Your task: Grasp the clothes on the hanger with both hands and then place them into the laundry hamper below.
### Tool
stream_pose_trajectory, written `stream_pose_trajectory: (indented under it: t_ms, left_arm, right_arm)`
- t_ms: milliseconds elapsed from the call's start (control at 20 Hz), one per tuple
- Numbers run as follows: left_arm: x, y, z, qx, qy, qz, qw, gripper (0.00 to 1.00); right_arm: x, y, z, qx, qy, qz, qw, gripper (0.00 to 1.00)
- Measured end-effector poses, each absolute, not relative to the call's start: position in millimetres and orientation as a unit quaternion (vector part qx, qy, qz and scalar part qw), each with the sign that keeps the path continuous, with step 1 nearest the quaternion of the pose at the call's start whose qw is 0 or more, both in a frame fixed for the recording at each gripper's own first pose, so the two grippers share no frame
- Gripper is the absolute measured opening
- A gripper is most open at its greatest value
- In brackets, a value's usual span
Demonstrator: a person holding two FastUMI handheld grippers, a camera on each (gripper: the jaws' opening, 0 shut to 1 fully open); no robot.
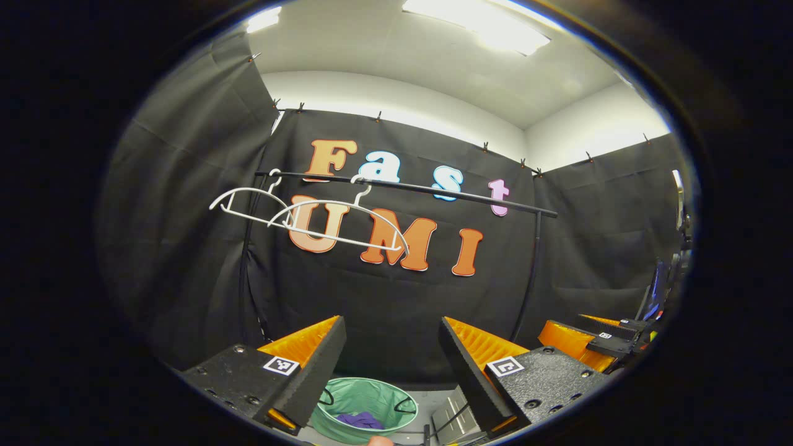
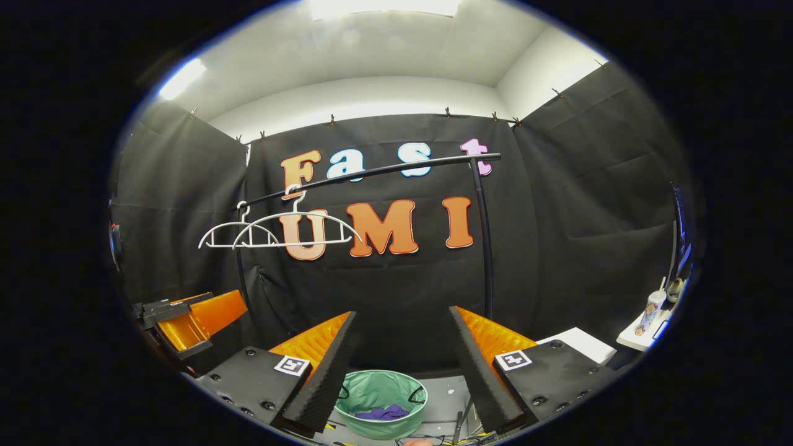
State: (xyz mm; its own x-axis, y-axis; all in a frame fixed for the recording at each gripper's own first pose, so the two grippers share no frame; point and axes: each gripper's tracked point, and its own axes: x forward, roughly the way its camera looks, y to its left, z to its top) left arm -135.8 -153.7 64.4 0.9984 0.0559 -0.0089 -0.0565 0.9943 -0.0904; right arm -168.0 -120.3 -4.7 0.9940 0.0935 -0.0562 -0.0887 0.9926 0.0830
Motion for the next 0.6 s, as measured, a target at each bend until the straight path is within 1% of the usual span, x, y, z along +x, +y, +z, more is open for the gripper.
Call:
stream_pose_trajectory:
  t_ms: [200, 250, 300, 350, 400, 450, 500, 550, 600]
  left_arm:
    - [-133.6, -157.9, 73.8, -0.042, -0.007, 0.025, 0.999, 0.92]
    - [-132.4, -160.0, 73.8, -0.042, -0.008, 0.023, 0.999, 0.95]
    - [-132.0, -162.5, 72.1, -0.045, -0.008, 0.020, 0.999, 0.95]
    - [-131.1, -166.2, 71.5, -0.048, -0.006, 0.014, 0.999, 0.95]
    - [-130.9, -170.5, 70.5, -0.052, -0.005, 0.007, 0.999, 0.92]
    - [-131.1, -173.7, 69.7, -0.054, -0.004, 0.003, 0.999, 0.95]
    - [-131.3, -174.4, 68.3, -0.055, -0.003, 0.000, 0.998, 0.92]
    - [-132.1, -175.7, 67.7, -0.055, -0.002, -0.001, 0.998, 0.92]
    - [-132.2, -177.4, 67.2, -0.054, -0.002, -0.002, 0.999, 0.92]
  right_arm:
    - [-169.0, -130.0, -4.0, 0.047, 0.033, 0.039, 0.998, 0.94]
    - [-167.9, -131.4, -2.9, 0.046, 0.032, 0.037, 0.998, 0.94]
    - [-168.7, -135.3, -3.7, 0.043, 0.031, 0.034, 0.998, 0.97]
    - [-170.2, -138.0, -3.7, 0.042, 0.031, 0.031, 0.998, 0.93]
    - [-171.4, -138.9, -3.5, 0.042, 0.031, 0.030, 0.998, 0.90]
    - [-172.7, -139.9, -1.7, 0.043, 0.030, 0.029, 0.998, 0.93]
    - [-173.4, -141.2, -1.2, 0.042, 0.029, 0.029, 0.998, 0.94]
    - [-171.9, -141.4, -1.5, 0.040, 0.029, 0.029, 0.998, 0.94]
    - [-172.2, -141.9, -2.1, 0.039, 0.029, 0.029, 0.998, 0.97]
